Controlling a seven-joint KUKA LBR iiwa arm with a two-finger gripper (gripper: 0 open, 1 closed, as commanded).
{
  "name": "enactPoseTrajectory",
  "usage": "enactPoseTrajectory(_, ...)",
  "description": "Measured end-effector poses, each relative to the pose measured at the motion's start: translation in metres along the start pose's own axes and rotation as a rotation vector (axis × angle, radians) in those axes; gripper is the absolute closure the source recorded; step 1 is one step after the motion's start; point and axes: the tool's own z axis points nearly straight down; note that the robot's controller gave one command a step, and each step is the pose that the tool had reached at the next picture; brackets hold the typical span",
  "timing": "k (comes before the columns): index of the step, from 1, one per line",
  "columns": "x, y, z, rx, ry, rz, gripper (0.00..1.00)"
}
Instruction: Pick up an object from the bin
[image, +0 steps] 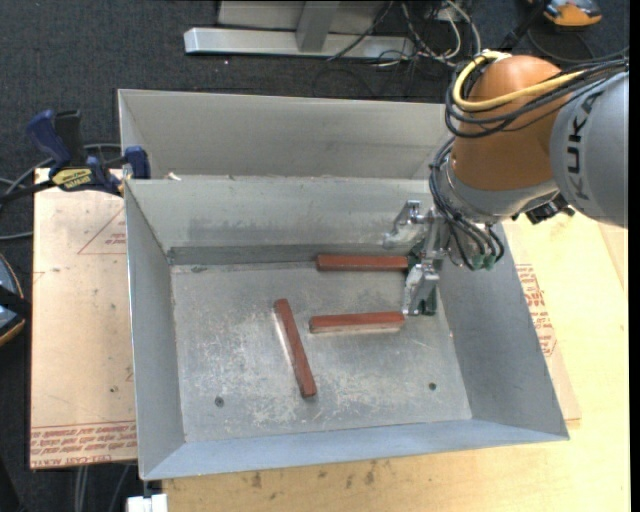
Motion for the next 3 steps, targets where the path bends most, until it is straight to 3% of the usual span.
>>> enactPoseTrajectory(1, 0.0, 0.0, 0.0, 0.0, 0.0, 0.0, 0.0)
enactPoseTrajectory(2, 0.008, 0.002, 0.133, 0.0, -0.009, -0.063, 1.0)
enactPoseTrajectory(3, 0.009, 0.002, 0.133, 0.0, -0.005, -0.064, 0.0)
